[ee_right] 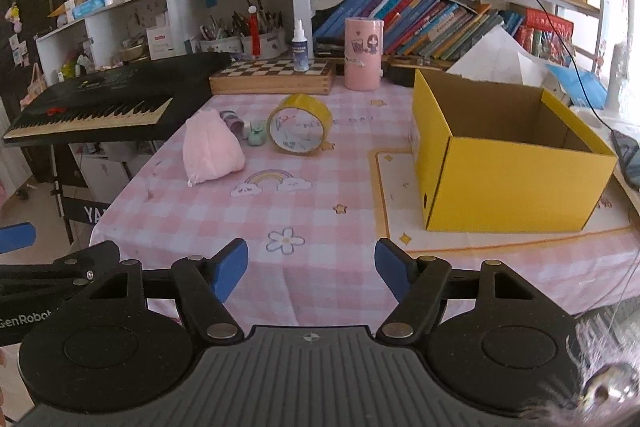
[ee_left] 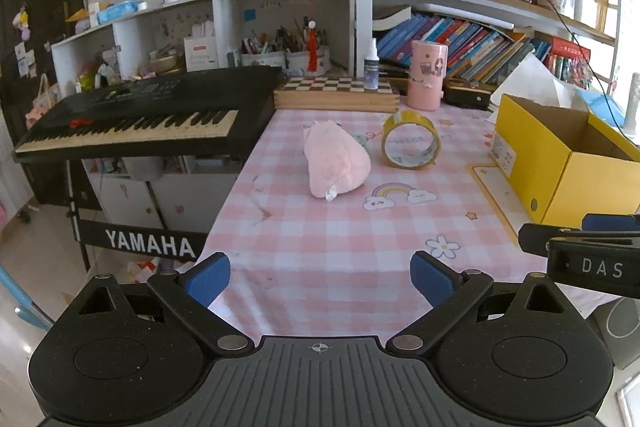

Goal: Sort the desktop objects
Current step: 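Grasp the pink plush with the left tool while the right tool grasps the yellow tape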

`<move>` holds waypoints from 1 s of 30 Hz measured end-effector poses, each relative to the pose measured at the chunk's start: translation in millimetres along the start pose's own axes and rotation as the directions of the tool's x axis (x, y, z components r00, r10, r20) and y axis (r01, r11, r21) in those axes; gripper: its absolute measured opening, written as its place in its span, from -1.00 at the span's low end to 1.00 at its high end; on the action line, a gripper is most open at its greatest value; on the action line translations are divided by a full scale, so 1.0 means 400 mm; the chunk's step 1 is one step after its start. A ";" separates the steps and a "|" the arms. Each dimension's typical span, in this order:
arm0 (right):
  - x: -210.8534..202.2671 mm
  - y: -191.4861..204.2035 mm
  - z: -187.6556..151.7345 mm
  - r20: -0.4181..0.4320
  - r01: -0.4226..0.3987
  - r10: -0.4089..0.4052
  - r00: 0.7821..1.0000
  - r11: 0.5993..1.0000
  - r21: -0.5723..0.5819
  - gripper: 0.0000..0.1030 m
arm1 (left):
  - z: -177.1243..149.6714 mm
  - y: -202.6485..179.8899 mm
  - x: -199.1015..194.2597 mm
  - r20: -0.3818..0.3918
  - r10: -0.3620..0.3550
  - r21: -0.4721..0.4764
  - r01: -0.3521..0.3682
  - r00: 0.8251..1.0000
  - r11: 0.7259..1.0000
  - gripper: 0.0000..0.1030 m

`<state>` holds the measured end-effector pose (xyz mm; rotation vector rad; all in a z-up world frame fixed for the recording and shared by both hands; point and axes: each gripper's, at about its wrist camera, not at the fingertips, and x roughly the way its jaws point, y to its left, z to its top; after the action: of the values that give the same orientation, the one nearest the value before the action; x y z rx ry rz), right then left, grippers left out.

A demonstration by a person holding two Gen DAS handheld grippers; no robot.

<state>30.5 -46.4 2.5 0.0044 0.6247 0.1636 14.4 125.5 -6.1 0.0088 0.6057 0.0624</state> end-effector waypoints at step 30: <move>0.364 -0.022 0.207 -0.070 -0.032 0.030 0.997 0.999 -0.040 0.35 | 0.157 0.002 0.311 -0.048 0.054 -0.048 -0.057 0.997 0.997 0.91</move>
<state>196.4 -28.8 -15.6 -0.0313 0.6904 0.2073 152.1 134.6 -25.4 -0.0241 0.6504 0.1318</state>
